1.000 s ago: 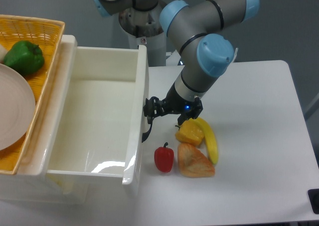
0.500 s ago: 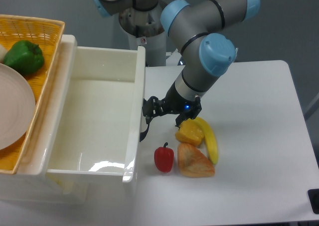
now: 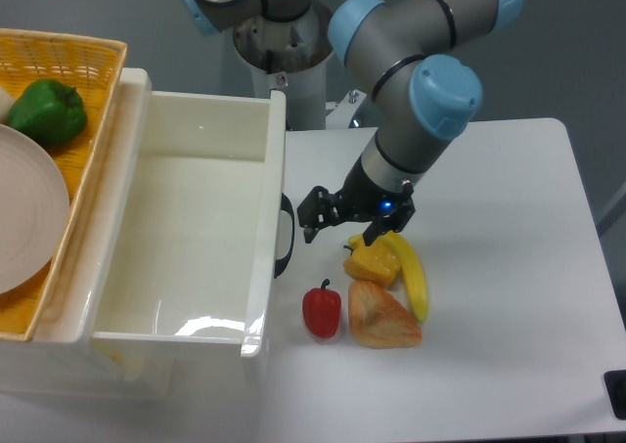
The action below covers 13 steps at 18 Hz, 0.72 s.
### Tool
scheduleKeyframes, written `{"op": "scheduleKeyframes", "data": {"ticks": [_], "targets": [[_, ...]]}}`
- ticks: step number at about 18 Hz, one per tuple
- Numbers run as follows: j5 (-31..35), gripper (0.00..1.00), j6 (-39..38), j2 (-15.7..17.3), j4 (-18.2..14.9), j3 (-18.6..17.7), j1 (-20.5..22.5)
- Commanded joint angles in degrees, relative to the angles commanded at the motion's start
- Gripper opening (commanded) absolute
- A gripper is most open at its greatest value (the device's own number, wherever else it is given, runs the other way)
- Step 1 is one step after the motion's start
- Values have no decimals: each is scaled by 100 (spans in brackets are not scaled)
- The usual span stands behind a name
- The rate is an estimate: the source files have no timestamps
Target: Slide open the top white drawer
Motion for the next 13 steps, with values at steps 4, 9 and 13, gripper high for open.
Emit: {"op": "scheduleKeyframes", "data": {"ticks": [4, 9, 13], "targets": [[423, 100, 1385, -26, 44, 44, 0], [985, 100, 2698, -53, 623, -132, 0], [986, 100, 2936, -114, 686, -114, 88]]}}
